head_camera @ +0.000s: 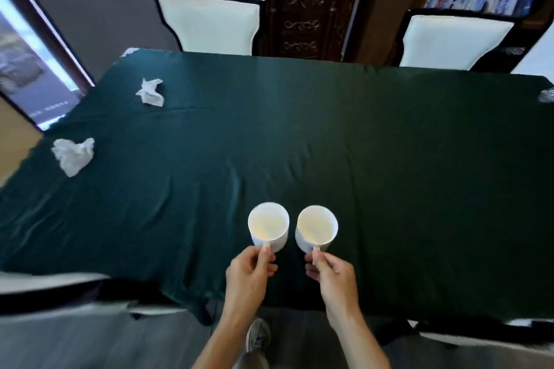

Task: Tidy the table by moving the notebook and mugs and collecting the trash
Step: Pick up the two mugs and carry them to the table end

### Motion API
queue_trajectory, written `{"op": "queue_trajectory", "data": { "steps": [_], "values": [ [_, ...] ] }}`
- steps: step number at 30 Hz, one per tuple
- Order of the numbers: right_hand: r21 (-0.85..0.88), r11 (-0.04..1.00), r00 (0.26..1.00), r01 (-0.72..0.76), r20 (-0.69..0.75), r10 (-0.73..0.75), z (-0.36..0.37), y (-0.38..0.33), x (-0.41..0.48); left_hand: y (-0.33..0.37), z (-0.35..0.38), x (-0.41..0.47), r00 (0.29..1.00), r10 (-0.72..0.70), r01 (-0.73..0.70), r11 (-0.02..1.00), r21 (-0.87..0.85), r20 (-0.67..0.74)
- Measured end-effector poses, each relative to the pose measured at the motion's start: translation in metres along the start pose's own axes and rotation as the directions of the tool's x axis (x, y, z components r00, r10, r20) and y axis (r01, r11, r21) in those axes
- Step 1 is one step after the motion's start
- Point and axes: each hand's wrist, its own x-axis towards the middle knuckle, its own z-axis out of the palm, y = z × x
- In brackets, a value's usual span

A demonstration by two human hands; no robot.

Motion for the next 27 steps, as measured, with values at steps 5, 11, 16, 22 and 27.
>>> {"op": "queue_trajectory", "data": {
  "steps": [5, 11, 16, 22, 27],
  "values": [
    [0.051, 0.986, 0.978, 0.161, 0.124, -0.166, -0.017, -0.037, -0.053, 0.043, -0.034, -0.058, 0.97, 0.156, -0.174, 0.981, -0.083, -0.186],
    [0.105, 0.946, 0.904, 0.308, 0.277, -0.325, -0.014, -0.086, -0.13, 0.077, -0.086, -0.131, 0.898, 0.22, -0.291, 0.946, -0.141, -0.381],
    [0.154, 0.912, 0.822, 0.381, 0.395, -0.41, 0.008, -0.116, -0.191, 0.093, -0.138, -0.179, 0.823, 0.234, -0.362, 0.919, -0.16, -0.519],
    [0.194, 0.873, 0.717, 0.448, 0.505, -0.48, 0.058, -0.129, -0.247, 0.089, -0.217, -0.207, 0.711, 0.261, -0.421, 0.902, -0.098, -0.653],
    [0.23, 0.871, 0.672, 0.434, 0.561, -0.483, 0.129, -0.125, -0.286, 0.076, -0.298, -0.213, 0.654, 0.267, -0.428, 0.902, -0.056, -0.708]
  ]
}}
